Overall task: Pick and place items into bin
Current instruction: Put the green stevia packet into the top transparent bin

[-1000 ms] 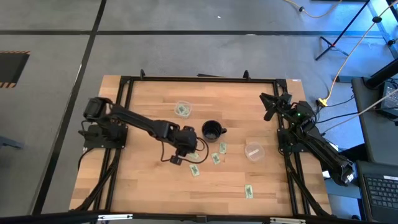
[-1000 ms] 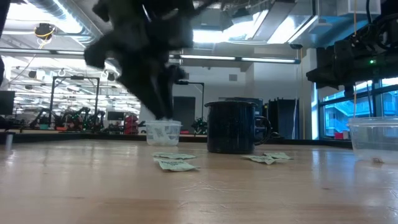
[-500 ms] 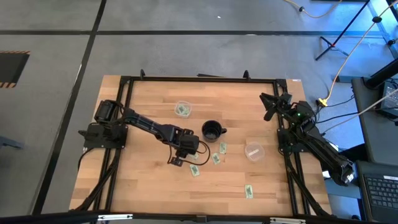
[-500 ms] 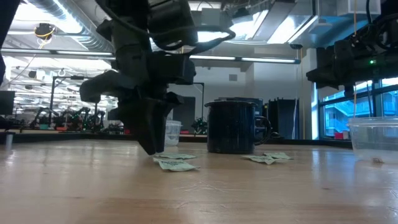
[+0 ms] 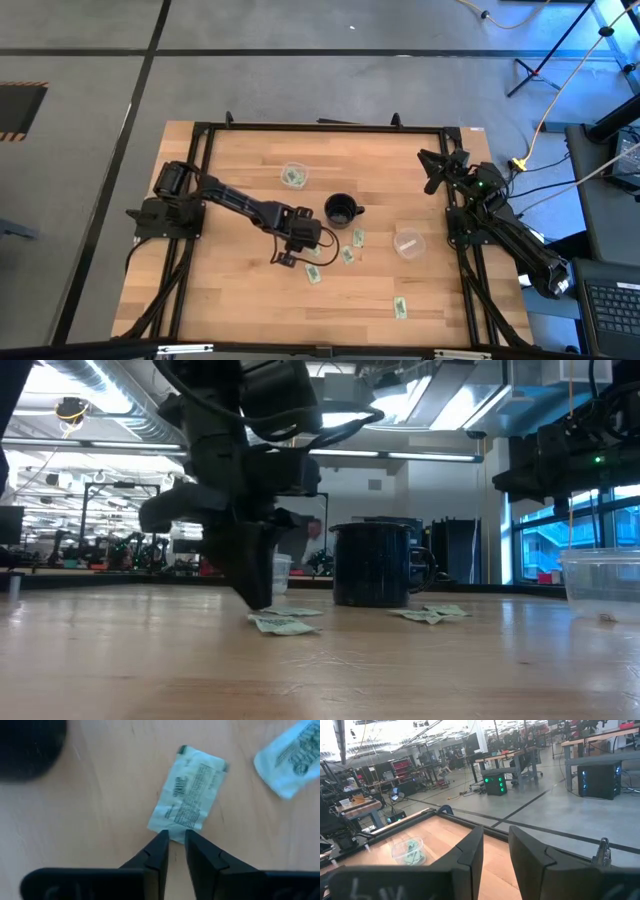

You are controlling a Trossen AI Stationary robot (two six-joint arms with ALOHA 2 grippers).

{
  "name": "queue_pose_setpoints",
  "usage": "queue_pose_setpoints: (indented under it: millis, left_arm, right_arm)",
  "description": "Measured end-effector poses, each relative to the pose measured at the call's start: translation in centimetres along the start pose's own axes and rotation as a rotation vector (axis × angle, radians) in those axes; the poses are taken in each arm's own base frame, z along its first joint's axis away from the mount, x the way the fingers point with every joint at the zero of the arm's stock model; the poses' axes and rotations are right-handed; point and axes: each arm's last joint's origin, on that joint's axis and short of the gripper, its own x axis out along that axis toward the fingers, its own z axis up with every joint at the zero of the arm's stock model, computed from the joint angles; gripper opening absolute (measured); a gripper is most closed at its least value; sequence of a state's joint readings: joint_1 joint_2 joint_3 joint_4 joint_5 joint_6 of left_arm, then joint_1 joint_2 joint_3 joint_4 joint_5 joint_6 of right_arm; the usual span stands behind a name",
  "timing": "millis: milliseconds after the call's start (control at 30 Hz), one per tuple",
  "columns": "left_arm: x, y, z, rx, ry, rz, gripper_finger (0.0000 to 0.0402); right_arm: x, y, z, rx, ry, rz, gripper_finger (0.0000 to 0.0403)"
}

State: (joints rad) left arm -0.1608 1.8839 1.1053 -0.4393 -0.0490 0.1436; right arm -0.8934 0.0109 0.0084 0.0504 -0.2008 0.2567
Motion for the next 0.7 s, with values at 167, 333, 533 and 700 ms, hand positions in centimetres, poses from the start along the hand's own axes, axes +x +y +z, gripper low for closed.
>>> queue_pose_setpoints:
  millis: [167, 333, 533, 700]
  left_arm:
    - [1.3, -0.3, 0.1, 0.004, -0.005, -0.043, 0.0062]
    - [1.4, -0.2, 0.1, 0.001, 0.0, -0.042, 0.0053]
    - [1.4, -0.2, 0.0, 0.003, 0.008, -0.032, 0.0017]
    - [1.4, -0.2, -0.1, 0.003, 0.01, -0.027, 0.0004]
  right_arm:
    - [0.0, 0.0, 0.0, -0.001, 0.0, 0.0, 0.0095]
    - [0.0, 0.0, 0.0, -0.001, 0.0, 0.0, 0.0095]
    - [0.0, 0.0, 0.0, -0.004, 0.0, -0.001, 0.0095]
    - [0.0, 0.0, 0.0, -0.004, 0.0, -0.001, 0.0095]
